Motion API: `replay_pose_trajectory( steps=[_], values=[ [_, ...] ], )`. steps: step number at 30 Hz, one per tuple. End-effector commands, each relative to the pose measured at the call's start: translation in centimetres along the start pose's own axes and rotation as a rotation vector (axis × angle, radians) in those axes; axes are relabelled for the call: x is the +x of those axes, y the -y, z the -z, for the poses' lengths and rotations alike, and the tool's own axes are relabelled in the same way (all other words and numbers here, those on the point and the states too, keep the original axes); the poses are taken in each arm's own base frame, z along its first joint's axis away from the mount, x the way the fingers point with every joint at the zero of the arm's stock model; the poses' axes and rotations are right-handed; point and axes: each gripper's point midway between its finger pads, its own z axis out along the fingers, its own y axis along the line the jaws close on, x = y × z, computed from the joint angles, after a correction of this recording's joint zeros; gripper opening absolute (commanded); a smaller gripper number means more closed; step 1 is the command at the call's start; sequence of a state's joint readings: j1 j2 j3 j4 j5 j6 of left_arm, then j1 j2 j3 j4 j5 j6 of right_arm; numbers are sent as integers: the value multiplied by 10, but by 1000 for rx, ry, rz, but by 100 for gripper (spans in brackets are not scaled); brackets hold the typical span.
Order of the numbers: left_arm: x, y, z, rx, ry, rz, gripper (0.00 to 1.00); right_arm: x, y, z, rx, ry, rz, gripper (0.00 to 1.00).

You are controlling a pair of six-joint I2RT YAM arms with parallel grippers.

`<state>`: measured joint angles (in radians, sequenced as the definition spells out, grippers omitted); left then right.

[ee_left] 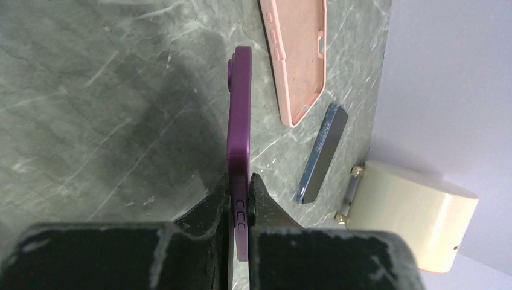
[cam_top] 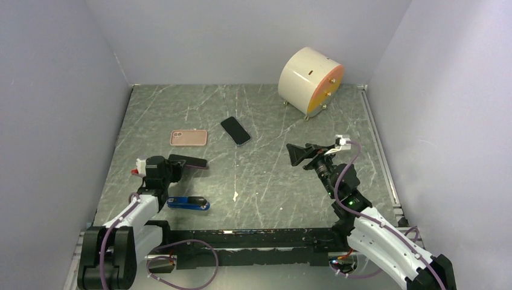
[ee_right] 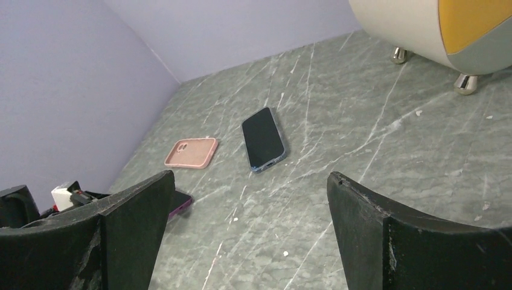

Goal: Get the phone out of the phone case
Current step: Place the phone at the center of the board.

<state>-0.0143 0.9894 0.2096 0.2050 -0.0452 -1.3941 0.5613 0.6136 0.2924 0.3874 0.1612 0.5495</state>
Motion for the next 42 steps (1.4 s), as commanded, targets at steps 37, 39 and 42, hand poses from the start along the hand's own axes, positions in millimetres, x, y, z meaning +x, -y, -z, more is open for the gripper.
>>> replay_pose_trajectory(
  steps=[37, 39, 42],
  values=[
    [-11, 4, -20, -65, 45, 81, 63, -9, 7, 1, 32, 29, 59, 99],
    [-11, 6, -20, -65, 40, 72, 66, -9, 6, 1, 30, 28, 56, 99],
    [-9, 10, -23, -58, 29, 62, 68, -8, 6, 0, 28, 24, 55, 99]
  ],
)
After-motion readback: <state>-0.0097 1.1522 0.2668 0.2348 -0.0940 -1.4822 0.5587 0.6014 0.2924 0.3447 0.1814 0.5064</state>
